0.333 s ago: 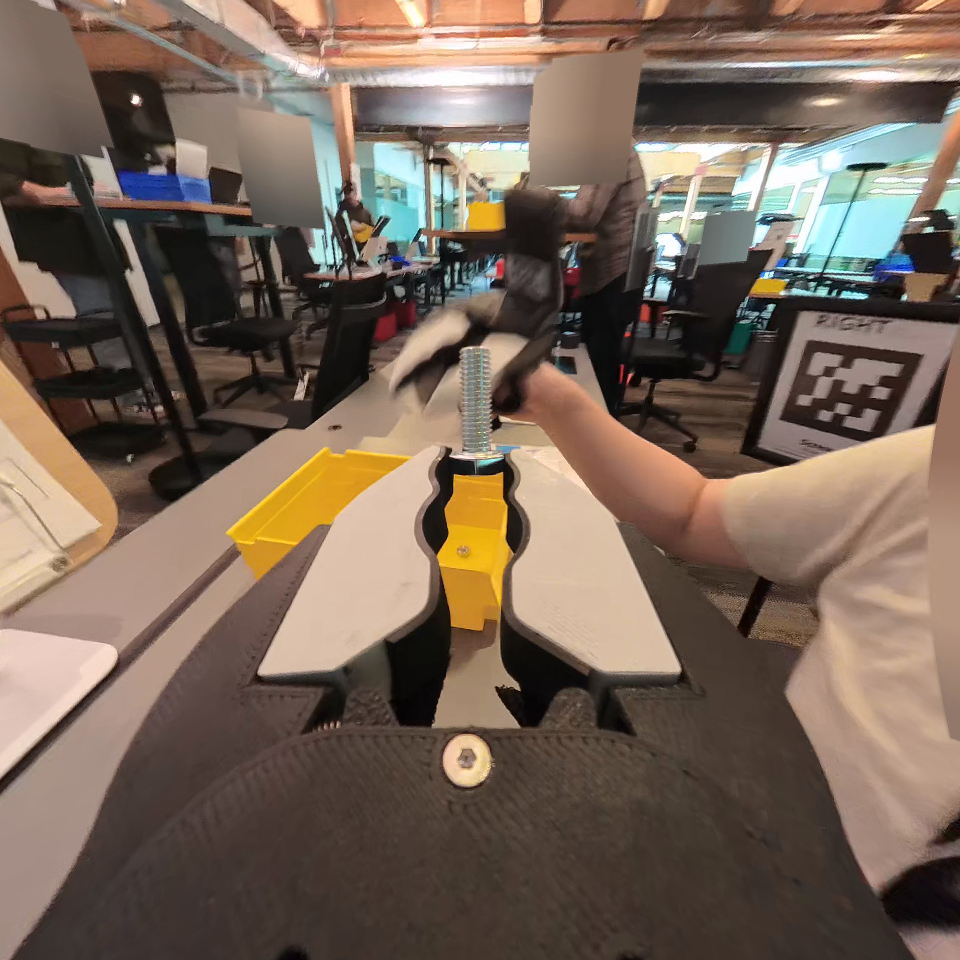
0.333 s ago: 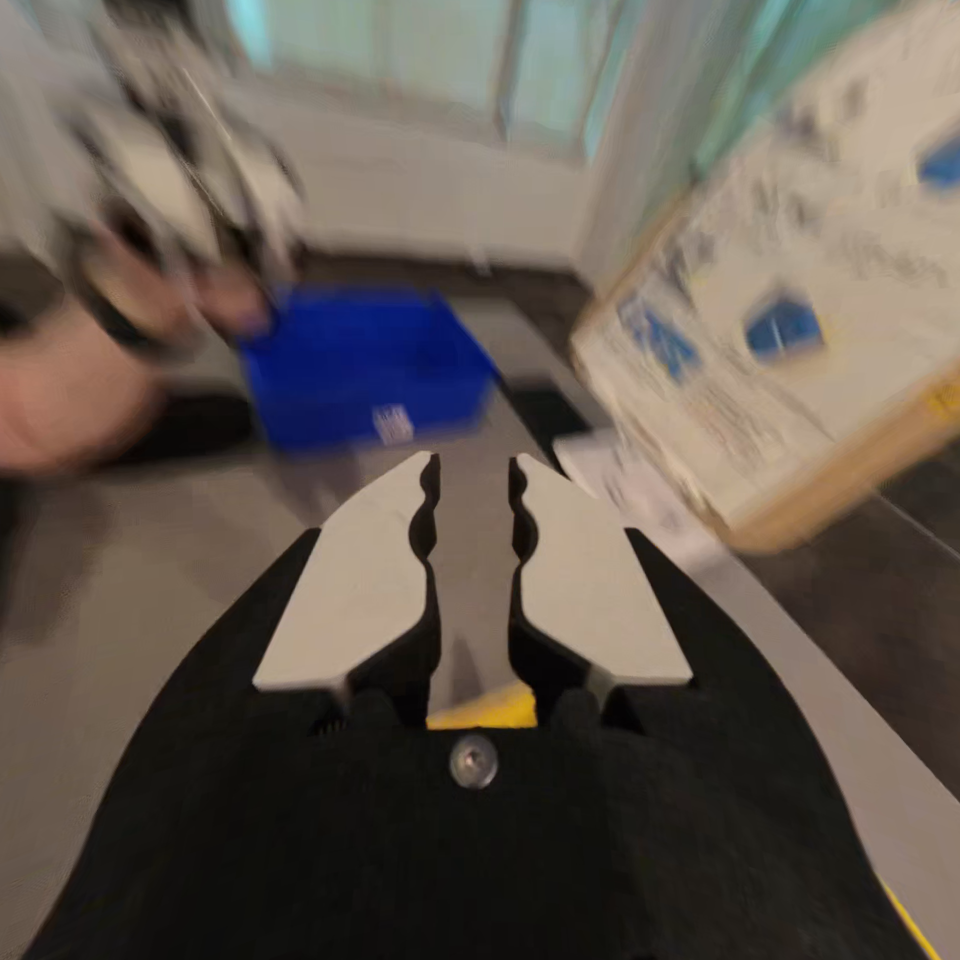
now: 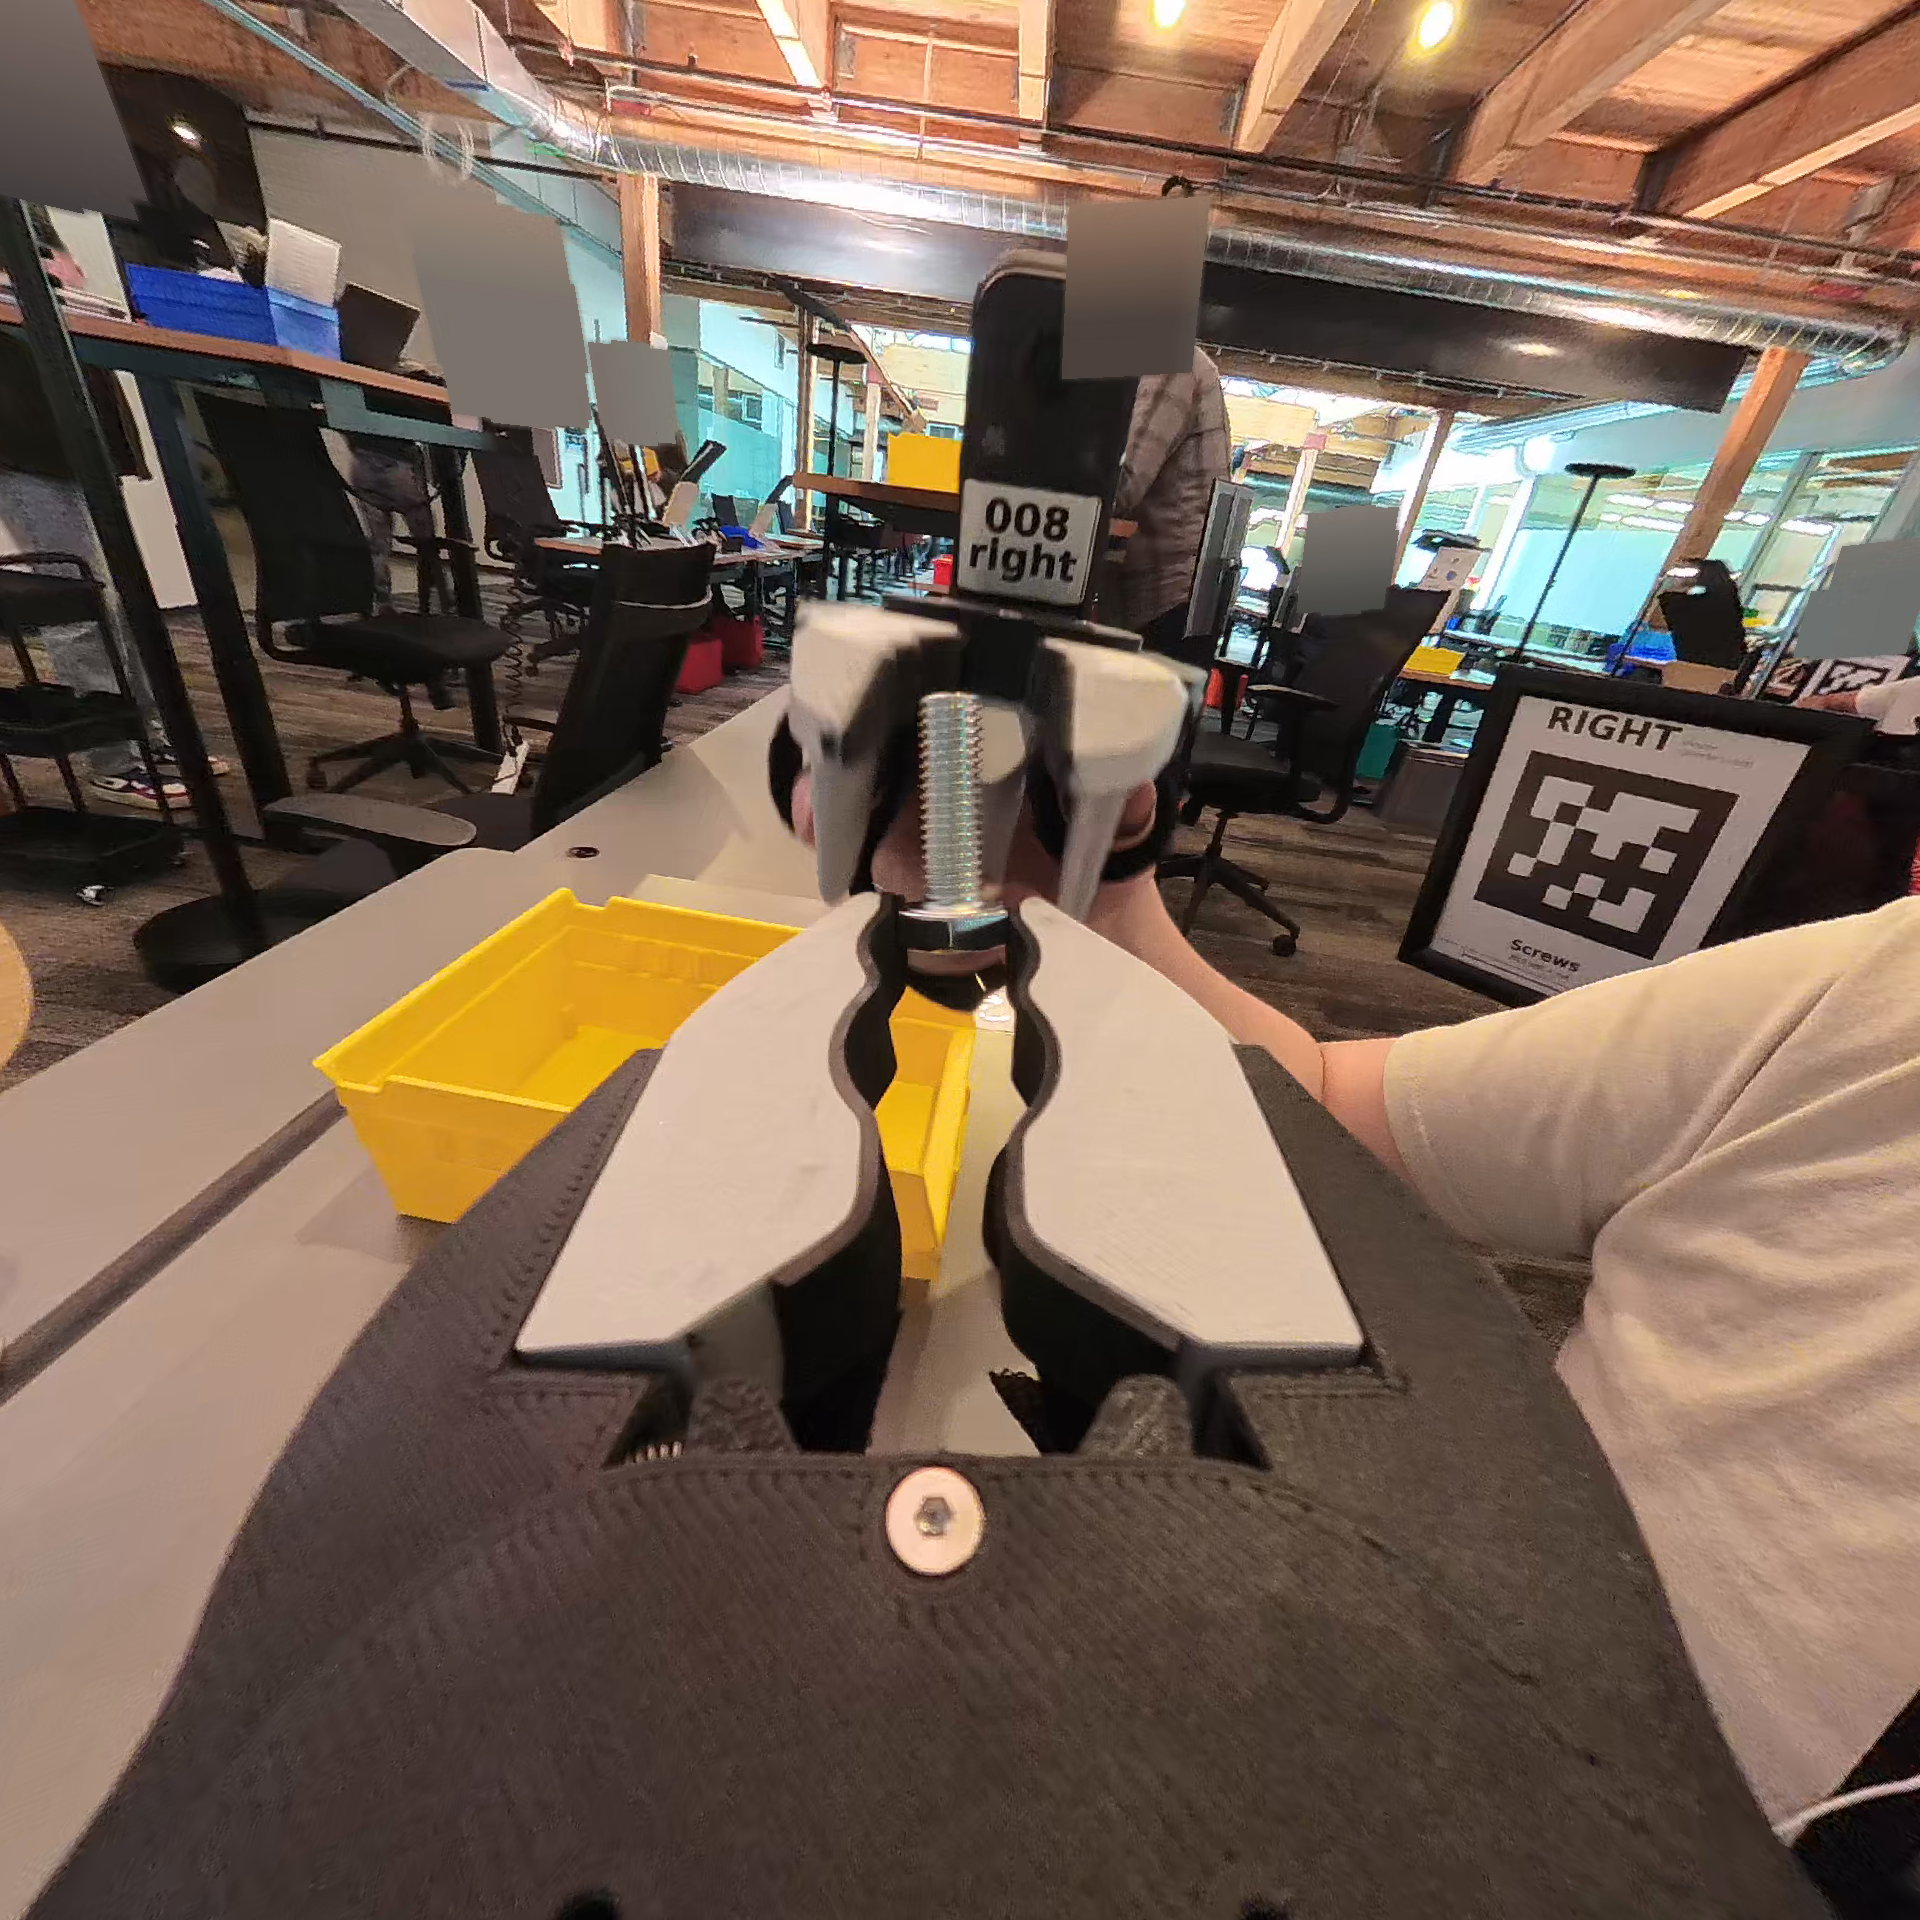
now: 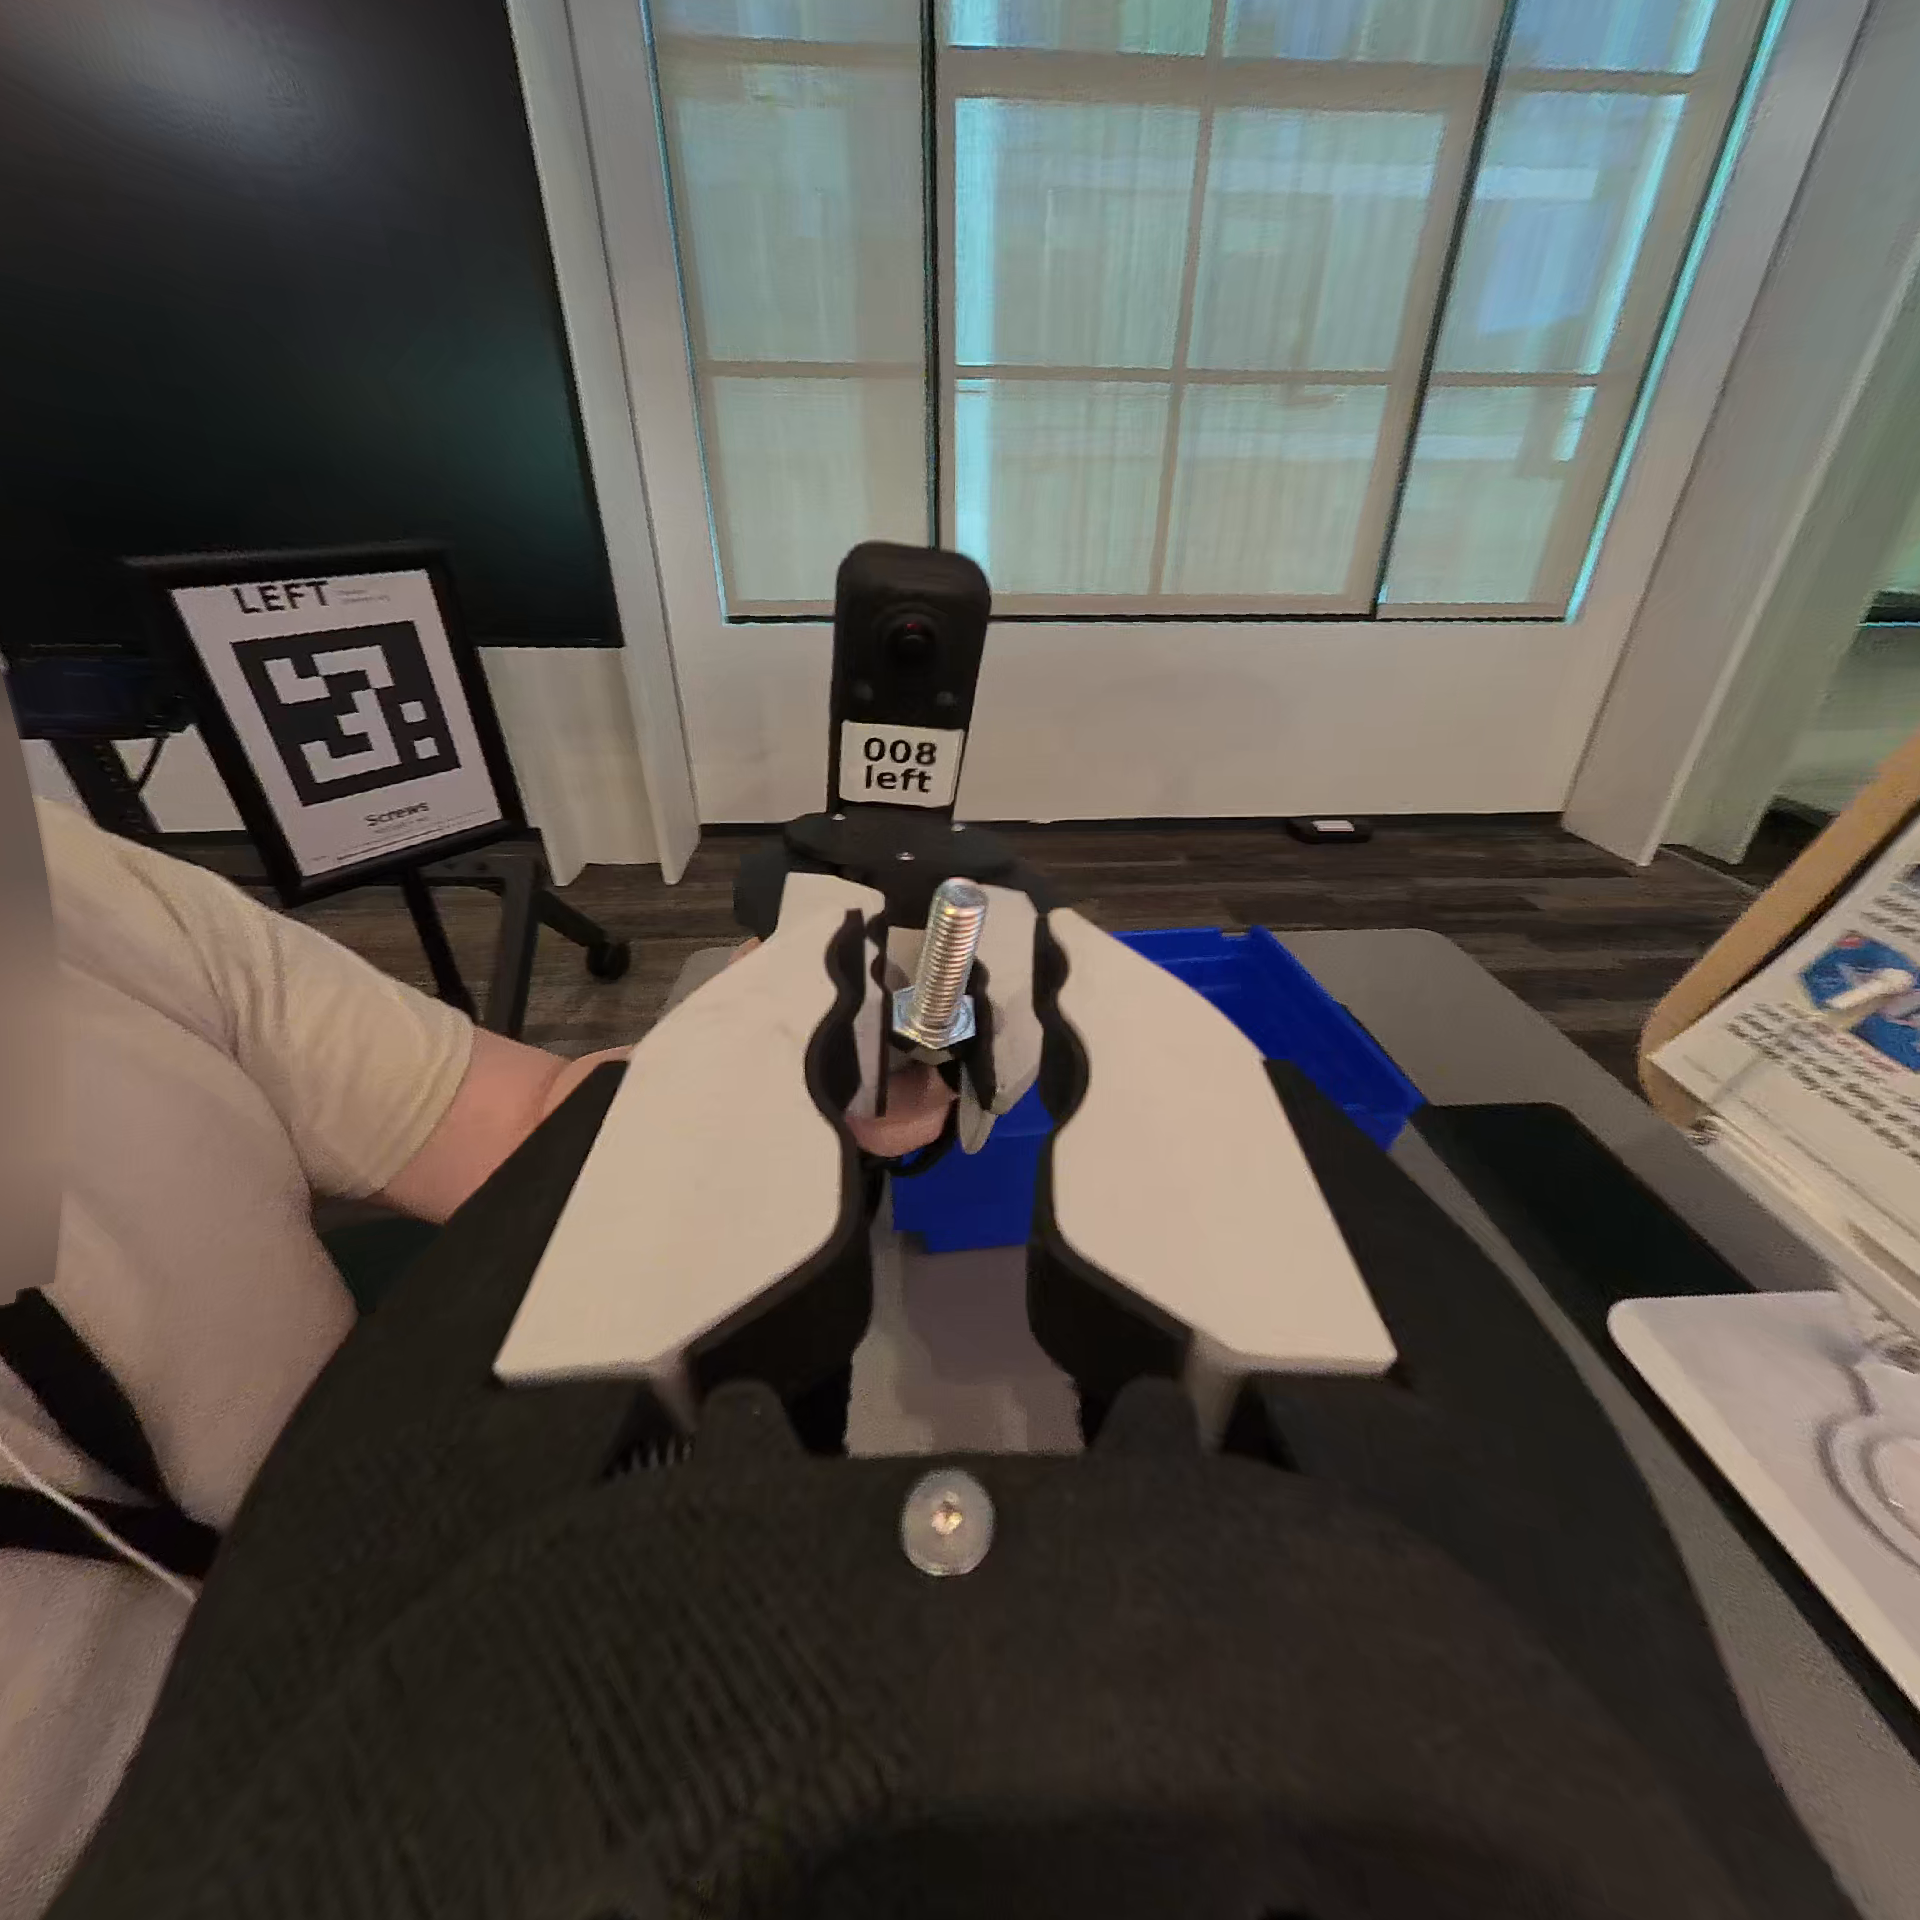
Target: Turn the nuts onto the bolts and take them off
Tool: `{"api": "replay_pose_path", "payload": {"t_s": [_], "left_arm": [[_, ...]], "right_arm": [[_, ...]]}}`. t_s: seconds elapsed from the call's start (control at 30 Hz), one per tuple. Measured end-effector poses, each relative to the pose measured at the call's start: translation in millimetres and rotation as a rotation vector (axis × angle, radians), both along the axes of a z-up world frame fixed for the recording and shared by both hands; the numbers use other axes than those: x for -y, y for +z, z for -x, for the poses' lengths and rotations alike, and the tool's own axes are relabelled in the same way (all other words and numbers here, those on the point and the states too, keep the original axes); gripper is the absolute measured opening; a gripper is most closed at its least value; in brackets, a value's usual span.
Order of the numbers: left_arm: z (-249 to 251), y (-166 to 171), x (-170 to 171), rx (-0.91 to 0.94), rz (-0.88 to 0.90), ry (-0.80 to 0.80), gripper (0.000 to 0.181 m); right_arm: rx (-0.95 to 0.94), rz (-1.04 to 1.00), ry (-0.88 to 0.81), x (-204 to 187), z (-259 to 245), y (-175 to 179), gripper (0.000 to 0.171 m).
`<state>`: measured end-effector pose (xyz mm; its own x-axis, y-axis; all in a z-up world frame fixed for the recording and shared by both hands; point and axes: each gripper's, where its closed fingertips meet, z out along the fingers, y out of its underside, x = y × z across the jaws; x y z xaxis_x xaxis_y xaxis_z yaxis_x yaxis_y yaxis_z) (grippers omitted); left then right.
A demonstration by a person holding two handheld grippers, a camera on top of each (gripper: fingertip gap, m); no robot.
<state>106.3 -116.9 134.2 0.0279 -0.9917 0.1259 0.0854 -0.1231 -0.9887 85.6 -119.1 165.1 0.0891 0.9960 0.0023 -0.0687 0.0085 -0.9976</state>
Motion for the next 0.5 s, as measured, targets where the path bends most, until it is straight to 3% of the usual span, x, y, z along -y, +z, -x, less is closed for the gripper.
{"api": "replay_pose_path", "payload": {"t_s": [0.07, 0.1, 0.13, 0.17, 0.2, 0.27, 0.33, 0.4, 0.5], "left_arm": [[-2, 2, -1, 0.008, -0.015, 0.000, 0.018], [-1, 3, -1, 0.026, -0.023, -0.004, 0.018], [0, 6, -2, 0.045, -0.020, 0.000, 0.027], [-1, 9, -4, 0.036, -0.008, 0.024, 0.047], [-1, 8, -11, -0.003, -0.006, 0.063, 0.063], [20, 9, -23, -0.044, -0.034, 0.157, 0.066], [43, 22, -29, -0.020, -0.060, 0.225, 0.056], [69, 34, -31, 0.005, -0.062, 0.275, 0.055], [102, 46, -27, 0.028, -0.092, 0.314, 0.065]], "right_arm": [[0.016, -0.011, 0.026, 1, 4, -5, 0.011], [0.005, -0.007, 0.036, 1, 4, -2, 0.010], [-0.009, 0.000, 0.036, -1, 0, 4, 0.011], [-0.028, -0.002, 0.013, -6, -9, 13, 0.011], [-0.033, -0.020, -0.036, -16, -23, 22, 0.011], [0.098, -0.071, -0.253, -62, -66, 19, 0.010], [0.449, 0.000, -0.477, -127, -125, -37, 0.010], [0.806, 0.184, -0.570, -173, -184, -119, 0.011], [1.286, 0.344, -0.581, -189, -251, -226, 0.011]]}}
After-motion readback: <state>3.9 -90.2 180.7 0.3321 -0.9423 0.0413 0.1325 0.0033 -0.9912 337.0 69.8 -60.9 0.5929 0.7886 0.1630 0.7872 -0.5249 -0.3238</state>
